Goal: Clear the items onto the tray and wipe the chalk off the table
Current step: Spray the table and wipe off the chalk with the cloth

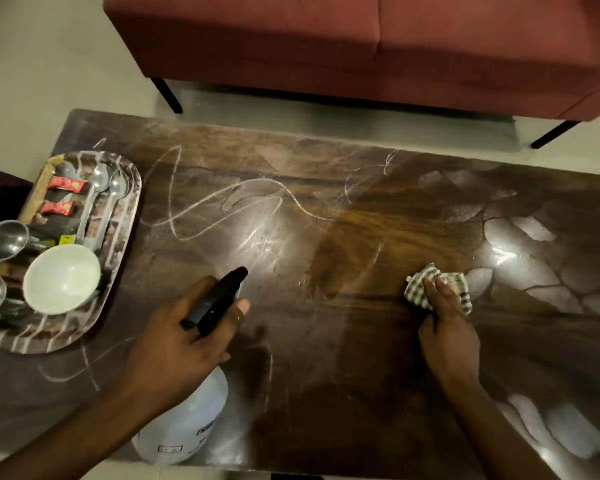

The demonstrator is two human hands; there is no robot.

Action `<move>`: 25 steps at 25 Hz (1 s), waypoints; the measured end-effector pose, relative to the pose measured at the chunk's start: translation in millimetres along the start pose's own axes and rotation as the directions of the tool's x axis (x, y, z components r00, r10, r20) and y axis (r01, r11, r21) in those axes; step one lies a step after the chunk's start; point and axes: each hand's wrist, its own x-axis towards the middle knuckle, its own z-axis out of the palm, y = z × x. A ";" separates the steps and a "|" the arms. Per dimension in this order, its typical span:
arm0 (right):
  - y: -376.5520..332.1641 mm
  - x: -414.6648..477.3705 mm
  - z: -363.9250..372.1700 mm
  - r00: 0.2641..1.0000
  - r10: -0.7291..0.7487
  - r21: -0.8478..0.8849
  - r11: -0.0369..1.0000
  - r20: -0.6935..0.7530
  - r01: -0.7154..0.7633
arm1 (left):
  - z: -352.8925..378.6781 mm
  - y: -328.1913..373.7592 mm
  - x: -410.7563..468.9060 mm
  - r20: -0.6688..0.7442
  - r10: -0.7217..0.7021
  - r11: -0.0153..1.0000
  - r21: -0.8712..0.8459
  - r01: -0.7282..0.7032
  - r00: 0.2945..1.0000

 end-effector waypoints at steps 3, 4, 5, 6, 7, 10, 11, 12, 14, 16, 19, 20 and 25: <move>-35.0 1.0 22.1 0.997 -0.077 -0.036 0.996 0.018 0.077 | 7.4 22.6 30.1 -0.002 0.015 1.000 0.027 -0.015 1.000; -48.3 -10.4 35.9 0.979 -0.200 -0.040 0.979 0.042 0.201 | 9.7 29.4 40.1 0.009 0.021 0.999 0.041 -0.021 1.000; -62.4 -25.6 51.0 0.930 -0.362 -0.045 0.930 0.065 0.365 | 12.0 34.0 50.5 0.007 0.025 0.999 0.046 -0.025 1.000; -76.0 -41.2 65.3 0.840 -0.535 -0.057 0.839 0.092 0.540 | 14.0 38.7 60.2 -0.003 0.026 0.999 0.037 -0.026 1.000; -86.9 -53.6 74.8 0.714 -0.684 -0.071 0.713 0.150 0.698 | 15.7 43.6 70.2 -0.014 0.028 0.999 0.015 -0.028 1.000; -91.5 -30.3 76.2 0.264 -0.903 -0.057 0.260 0.340 0.964 | 21.8 58.6 104.6 -0.018 0.050 0.998 0.049 -0.049 0.999; -86.7 -6.7 67.5 0.197 -0.908 -0.043 0.195 0.369 0.980 | 22.5 60.2 116.3 -0.007 0.066 0.995 0.079 -0.065 0.998; -77.7 22.2 58.5 0.227 -0.896 -0.044 0.228 0.383 0.973 | 23.4 62.1 127.8 -0.004 0.077 0.993 0.089 -0.077 0.997; -57.1 91.5 31.3 0.526 -0.774 -0.129 0.517 0.351 0.846 | 24.1 63.1 147.9 -0.001 0.096 0.992 0.086 -0.096 0.995; -42.7 163.9 0.0 0.880 -0.444 -0.202 0.859 0.167 0.471 | 24.8 65.2 162.4 0.003 0.109 0.991 0.077 -0.109 0.994; -50.1 244.7 -23.3 0.998 -0.006 -0.067 0.998 -0.057 0.002 | 23.9 69.8 175.9 0.011 0.117 0.992 0.038 -0.117 0.993; -63.9 252.7 -19.7 0.997 0.032 -0.038 0.999 -0.076 -0.035 | 23.1 71.4 178.7 0.018 0.110 0.993 0.037 -0.111 0.994; -169.8 127.8 56.6 0.835 -0.505 0.040 0.860 0.221 0.509 | 23.0 78.6 194.5 0.050 0.100 0.995 0.026 -0.101 0.994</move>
